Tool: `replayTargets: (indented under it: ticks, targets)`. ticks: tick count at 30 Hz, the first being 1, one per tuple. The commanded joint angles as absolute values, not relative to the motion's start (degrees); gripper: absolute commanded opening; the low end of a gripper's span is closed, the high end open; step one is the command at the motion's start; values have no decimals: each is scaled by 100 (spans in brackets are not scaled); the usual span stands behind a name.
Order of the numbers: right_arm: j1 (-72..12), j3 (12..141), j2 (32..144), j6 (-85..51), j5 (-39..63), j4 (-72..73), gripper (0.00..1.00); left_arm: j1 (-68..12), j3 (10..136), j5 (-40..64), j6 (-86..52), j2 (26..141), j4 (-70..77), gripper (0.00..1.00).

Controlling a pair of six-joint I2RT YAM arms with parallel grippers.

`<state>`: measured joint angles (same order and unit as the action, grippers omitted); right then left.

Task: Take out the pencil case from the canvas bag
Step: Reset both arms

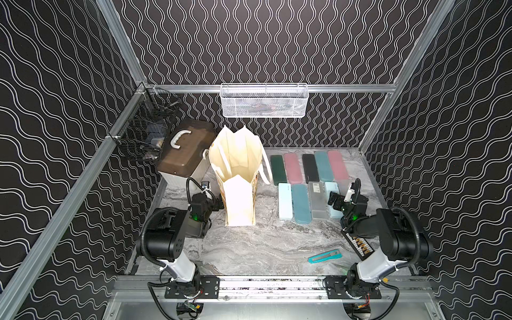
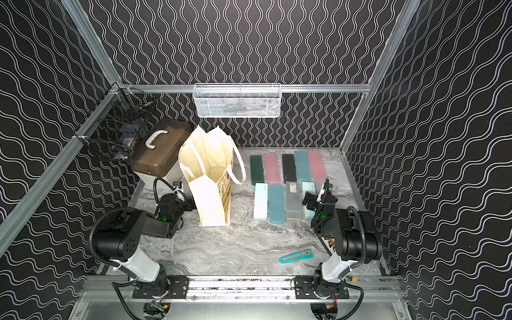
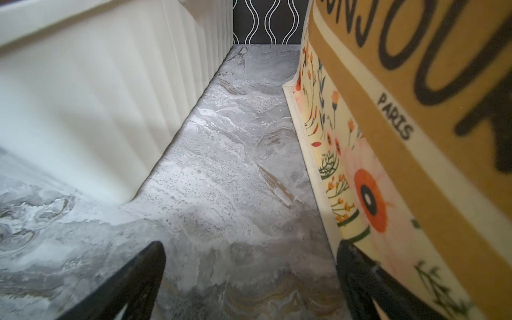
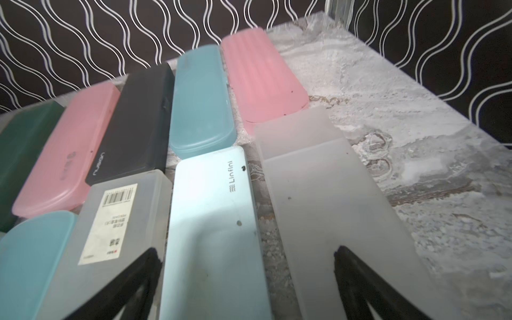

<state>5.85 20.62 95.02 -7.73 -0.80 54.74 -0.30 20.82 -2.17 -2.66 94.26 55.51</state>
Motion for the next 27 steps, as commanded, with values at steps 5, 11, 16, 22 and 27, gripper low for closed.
replayTargets:
  ticks: [5, 11, 16, 22, 27]
  targets:
    - [527, 2190, 9516, -765, -203, 5780, 99, -88, 1965, -746, -228, 9431, 6126, 99]
    - [502, 2206, 9497, -749, -241, 5715, 99, -114, 2142, -213, 1, 9435, 5813, 99]
    - [486, 2207, 9501, -747, -263, 5730, 99, -176, 2150, -237, 60, 9439, 5786, 99]
    - [483, 2206, 9501, -742, -268, 5723, 99, -176, 2145, -237, 61, 9431, 5791, 99]
    - [483, 2206, 9498, -746, -269, 5726, 99, -176, 2154, -237, 62, 9439, 5778, 99]
